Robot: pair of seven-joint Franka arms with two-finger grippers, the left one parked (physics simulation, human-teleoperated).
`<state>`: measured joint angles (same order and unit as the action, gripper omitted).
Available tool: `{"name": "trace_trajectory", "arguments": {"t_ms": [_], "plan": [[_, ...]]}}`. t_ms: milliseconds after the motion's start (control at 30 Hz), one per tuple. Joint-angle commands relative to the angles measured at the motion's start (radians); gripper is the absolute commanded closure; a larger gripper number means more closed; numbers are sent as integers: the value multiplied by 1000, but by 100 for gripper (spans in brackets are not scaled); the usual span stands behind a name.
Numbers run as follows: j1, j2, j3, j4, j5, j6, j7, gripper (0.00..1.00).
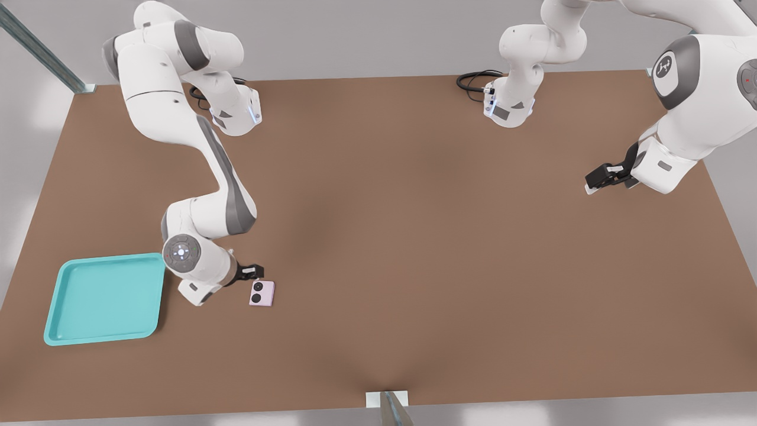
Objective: Keep left arm still and place phone on the tray with right arm
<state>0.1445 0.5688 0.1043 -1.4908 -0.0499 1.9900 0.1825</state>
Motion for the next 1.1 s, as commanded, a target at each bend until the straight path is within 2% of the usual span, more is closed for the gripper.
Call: {"name": "trace_trajectory", "arguments": {"t_ms": [0, 167, 467, 833, 1067], "plan": [[12, 32, 0, 1, -4, 158, 330, 0], [38, 97, 0, 0, 4, 214, 434, 0], [33, 181, -1, -14, 4, 270, 427, 0], [3, 230, -3, -39, -1, 346, 361, 0], [-3, 229, -1, -55, -1, 343, 164, 0]]}}
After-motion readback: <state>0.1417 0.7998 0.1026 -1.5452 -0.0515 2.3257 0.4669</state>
